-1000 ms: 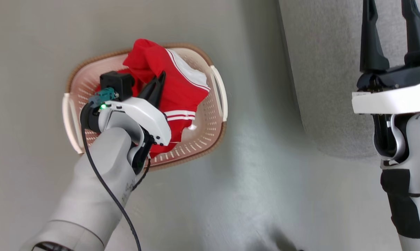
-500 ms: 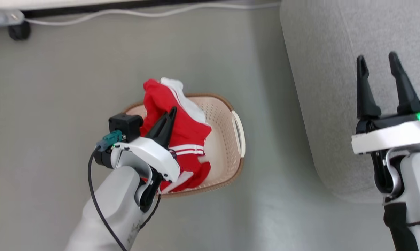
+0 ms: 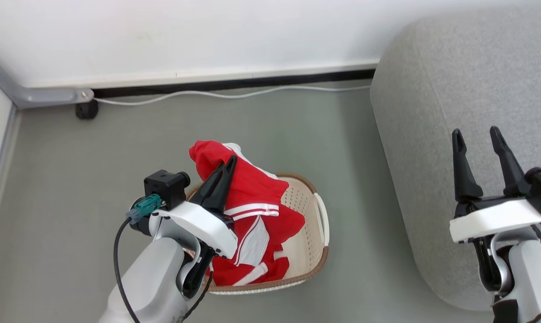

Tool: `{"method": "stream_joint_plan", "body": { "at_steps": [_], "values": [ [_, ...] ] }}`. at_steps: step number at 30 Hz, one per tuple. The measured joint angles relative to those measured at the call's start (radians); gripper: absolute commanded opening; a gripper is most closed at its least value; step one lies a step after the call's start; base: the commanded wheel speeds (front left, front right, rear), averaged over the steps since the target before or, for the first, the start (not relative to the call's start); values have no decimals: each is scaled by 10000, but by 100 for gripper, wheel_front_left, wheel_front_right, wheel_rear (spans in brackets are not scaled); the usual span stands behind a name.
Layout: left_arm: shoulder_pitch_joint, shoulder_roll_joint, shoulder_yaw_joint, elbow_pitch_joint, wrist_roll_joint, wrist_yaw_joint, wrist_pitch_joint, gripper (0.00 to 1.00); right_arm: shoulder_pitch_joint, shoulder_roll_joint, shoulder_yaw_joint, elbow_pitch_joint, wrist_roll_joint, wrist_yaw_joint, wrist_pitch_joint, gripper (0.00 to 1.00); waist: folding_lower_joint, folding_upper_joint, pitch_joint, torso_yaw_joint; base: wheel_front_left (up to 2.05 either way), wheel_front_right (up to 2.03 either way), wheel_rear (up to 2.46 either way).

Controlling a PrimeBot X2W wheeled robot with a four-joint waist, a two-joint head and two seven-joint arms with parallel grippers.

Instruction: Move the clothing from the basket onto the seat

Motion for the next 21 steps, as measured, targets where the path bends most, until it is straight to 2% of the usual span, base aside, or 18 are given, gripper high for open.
{"method": "stream_joint_plan", "body": {
  "at_steps": [12, 21],
  "values": [
    [-34, 602, -265, -1409, 328, 0, 0, 0, 727, 157, -247, 173, -146, 0, 0, 100, 0, 0, -956, 260, 0, 0, 0],
    [-1220, 1057, -531, -1927, 309, 0, -2, 0, 958, 318, -265, 251, -211, 0, 0, 100, 0, 0, -1192, 250, 0, 0, 0]
  ]
}}
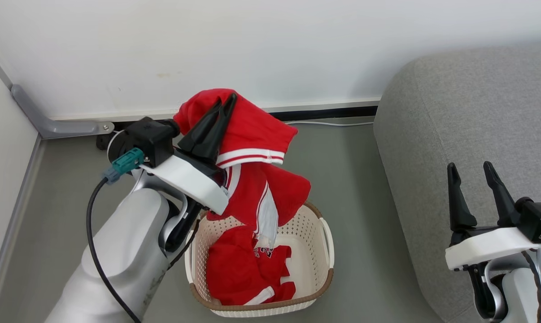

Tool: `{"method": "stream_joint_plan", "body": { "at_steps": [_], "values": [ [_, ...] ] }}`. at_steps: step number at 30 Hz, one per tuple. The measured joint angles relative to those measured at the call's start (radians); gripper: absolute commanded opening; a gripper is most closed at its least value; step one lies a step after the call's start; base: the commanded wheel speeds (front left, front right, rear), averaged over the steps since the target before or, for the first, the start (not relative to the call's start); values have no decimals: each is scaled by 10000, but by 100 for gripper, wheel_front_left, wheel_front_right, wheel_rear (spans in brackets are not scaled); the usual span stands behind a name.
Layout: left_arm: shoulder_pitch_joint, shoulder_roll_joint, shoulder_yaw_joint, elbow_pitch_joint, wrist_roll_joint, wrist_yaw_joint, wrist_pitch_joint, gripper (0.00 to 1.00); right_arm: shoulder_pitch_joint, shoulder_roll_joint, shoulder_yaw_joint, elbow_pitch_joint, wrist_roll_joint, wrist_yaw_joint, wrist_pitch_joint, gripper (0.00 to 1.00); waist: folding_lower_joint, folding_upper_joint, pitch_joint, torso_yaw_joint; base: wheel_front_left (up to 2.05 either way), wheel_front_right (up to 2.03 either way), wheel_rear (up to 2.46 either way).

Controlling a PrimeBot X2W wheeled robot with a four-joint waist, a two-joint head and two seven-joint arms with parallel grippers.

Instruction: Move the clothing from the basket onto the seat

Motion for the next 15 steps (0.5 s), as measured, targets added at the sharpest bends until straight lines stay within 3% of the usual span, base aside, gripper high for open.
{"method": "stream_joint_plan", "body": {
  "at_steps": [10, 15],
  "values": [
    [-452, 61, -25, -228, -36, -59, 8, 0, 149, 13, 207, 58, -13, 0, 0, 100, 1, 0, -117, -63, 0, 0, 0],
    [-492, 23, -111, -247, -86, -59, 19, 0, 118, -8, 838, 2, 29, 0, 0, 100, 0, 0, -66, -31, 0, 0, 0]
  ]
}}
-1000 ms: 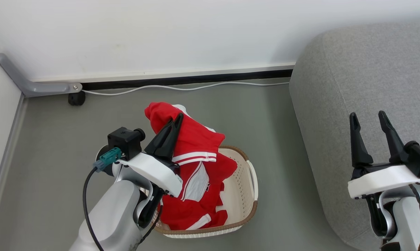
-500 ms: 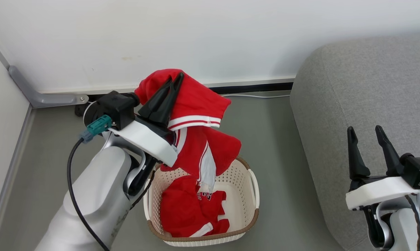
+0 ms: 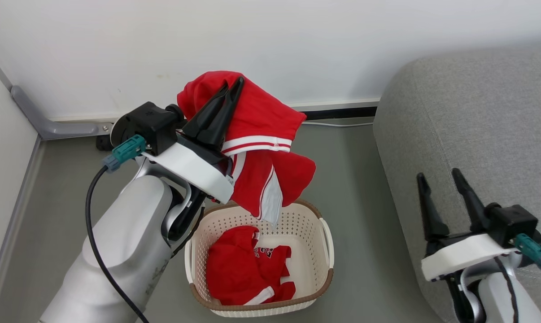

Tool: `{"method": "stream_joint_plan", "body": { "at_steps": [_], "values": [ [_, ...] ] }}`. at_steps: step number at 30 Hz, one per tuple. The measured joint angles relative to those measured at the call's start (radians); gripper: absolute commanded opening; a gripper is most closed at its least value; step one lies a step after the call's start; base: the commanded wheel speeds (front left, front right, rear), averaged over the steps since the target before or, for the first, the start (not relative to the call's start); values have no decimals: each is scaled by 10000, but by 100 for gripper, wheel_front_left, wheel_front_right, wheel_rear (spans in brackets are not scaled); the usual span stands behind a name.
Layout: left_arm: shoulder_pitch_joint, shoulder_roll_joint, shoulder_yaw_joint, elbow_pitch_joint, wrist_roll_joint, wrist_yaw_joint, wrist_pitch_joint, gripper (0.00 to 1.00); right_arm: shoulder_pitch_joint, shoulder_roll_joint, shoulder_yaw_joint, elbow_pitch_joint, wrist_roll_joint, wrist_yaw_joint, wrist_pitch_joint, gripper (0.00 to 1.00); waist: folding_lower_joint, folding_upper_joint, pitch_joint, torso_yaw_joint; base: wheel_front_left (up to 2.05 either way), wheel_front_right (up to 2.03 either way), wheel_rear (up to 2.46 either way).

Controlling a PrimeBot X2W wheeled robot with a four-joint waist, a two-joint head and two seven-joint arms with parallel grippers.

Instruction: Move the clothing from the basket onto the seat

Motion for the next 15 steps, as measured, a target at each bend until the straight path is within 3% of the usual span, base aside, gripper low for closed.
{"method": "stream_joint_plan", "body": {
  "at_steps": [15],
  "values": [
    [-473, -376, -286, 8, 0, 0, 0, 0, -2142, -543, 5611, -173, 2391, 27, 2, 100, 0, 0, 391, 333, 0, 0, 0]
  ]
}}
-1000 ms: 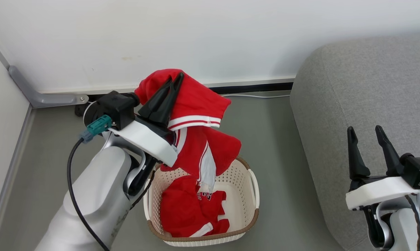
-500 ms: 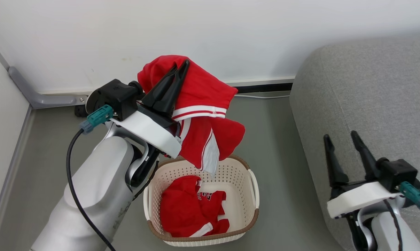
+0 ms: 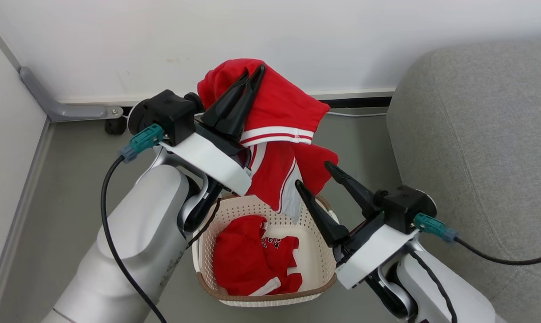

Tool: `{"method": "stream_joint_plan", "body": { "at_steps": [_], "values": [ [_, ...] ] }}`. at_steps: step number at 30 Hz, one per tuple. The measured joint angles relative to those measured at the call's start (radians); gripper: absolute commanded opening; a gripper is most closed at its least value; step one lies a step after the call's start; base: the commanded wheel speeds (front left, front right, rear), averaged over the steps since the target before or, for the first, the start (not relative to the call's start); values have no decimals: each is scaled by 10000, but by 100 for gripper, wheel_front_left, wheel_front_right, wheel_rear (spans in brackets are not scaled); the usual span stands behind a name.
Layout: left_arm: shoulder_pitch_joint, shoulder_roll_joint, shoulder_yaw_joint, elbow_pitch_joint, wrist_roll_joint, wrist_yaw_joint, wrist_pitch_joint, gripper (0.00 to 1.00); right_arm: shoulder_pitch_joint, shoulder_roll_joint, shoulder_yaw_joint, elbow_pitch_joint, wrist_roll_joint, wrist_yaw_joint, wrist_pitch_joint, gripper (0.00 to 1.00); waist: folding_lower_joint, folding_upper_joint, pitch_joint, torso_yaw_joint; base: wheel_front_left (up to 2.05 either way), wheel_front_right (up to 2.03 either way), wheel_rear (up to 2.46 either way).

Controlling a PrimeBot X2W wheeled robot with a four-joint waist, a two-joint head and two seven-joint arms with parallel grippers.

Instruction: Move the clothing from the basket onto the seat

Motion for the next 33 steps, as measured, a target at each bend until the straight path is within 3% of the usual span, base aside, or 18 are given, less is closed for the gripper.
{"method": "stream_joint_plan", "body": {
  "at_steps": [7, 23, 24, 26, 31, 32, 33],
  "values": [
    [-81, -196, -140, 40, 0, 0, -2, 0, -913, 73, 1210, 288, 765, 0, 0, 100, 0, 0, 99, 165, 0, 0, 0],
    [-292, -556, -610, 132, -31, 0, -17, 0, -2112, 890, 1636, 2640, 757, 0, 0, 97, 0, 0, 194, 540, 0, 0, 0],
    [-292, -569, -623, 132, -33, 0, -17, 0, -2180, 894, 1632, 2740, 775, 0, 0, 72, 0, 0, 200, 570, 0, 0, 0],
    [-294, -581, -639, 161, -94, 0, -17, 0, -2329, 901, 1630, 2786, 840, 0, 0, 0, 0, 0, 222, 645, 0, 0, 0],
    [-294, -581, -564, 232, -109, 0, -17, 0, -2400, 922, 1657, 2673, 953, 0, 0, 0, 0, 0, 288, 638, 0, 0, 0],
    [-292, -591, -497, 224, -109, 0, -17, 44, -2399, 924, 1628, 2656, 953, 0, 0, 0, 0, 0, 302, 616, 0, 0, 0],
    [-292, -598, -407, 209, -109, 0, -17, 100, -2399, 922, 1590, 2621, 953, 0, 0, 0, 0, 0, 318, 589, 0, 0, 0]
  ]
}}
